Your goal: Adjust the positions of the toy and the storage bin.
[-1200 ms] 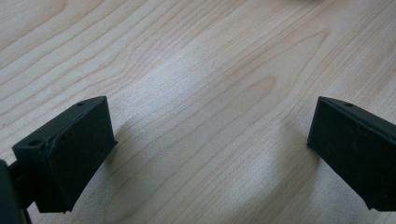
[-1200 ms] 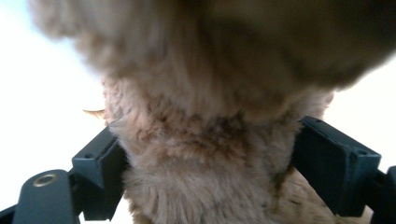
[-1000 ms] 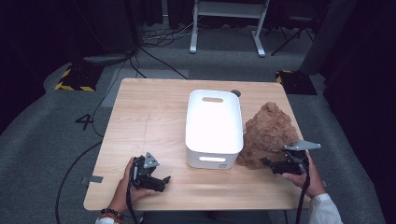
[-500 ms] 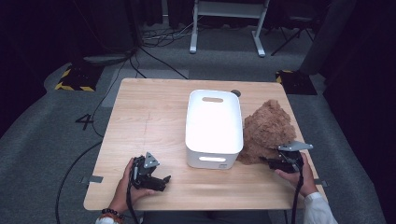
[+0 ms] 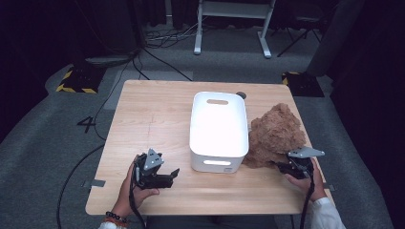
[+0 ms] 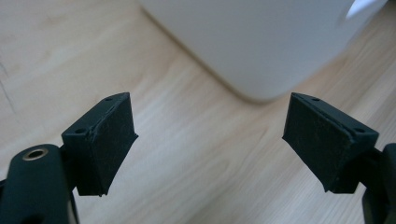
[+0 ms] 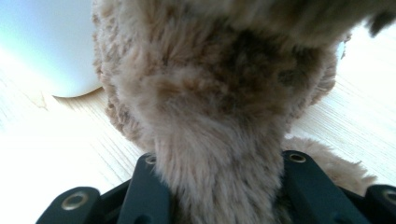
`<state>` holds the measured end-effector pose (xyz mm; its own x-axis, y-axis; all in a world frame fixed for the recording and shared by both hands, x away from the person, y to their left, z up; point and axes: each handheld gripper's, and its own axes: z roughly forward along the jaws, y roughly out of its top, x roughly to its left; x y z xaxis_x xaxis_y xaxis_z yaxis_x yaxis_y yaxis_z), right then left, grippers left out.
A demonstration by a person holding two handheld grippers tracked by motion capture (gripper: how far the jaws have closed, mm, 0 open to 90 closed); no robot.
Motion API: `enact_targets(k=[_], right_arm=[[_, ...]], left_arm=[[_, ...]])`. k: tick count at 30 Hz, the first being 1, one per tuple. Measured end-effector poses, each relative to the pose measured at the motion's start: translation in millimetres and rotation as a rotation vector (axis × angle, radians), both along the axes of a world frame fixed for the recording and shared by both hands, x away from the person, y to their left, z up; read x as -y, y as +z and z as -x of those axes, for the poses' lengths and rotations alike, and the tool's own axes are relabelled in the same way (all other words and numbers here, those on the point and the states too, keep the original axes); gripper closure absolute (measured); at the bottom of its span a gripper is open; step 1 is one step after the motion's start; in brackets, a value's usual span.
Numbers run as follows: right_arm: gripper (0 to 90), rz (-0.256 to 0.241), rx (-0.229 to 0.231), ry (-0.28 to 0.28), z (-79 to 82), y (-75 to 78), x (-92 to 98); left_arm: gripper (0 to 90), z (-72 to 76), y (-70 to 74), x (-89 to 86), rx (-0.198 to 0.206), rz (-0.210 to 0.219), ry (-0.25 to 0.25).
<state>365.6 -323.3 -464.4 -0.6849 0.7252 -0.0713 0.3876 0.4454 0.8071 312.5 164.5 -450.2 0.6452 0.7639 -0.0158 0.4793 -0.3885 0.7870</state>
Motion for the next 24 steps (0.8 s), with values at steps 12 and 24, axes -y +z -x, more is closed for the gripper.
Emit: enact_targets(k=[12,24], right_arm=[[67.4,0.005,0.0,0.012,1.1,-1.1,0.7],[67.5,-0.005,-0.012,0.023,0.8,-1.8,3.3]], left_arm=[[16.4,0.2,43.2,8.5,0.131,0.114,0.029],[17.8,-28.7,64.0,14.3,0.18,0.214,0.051]])
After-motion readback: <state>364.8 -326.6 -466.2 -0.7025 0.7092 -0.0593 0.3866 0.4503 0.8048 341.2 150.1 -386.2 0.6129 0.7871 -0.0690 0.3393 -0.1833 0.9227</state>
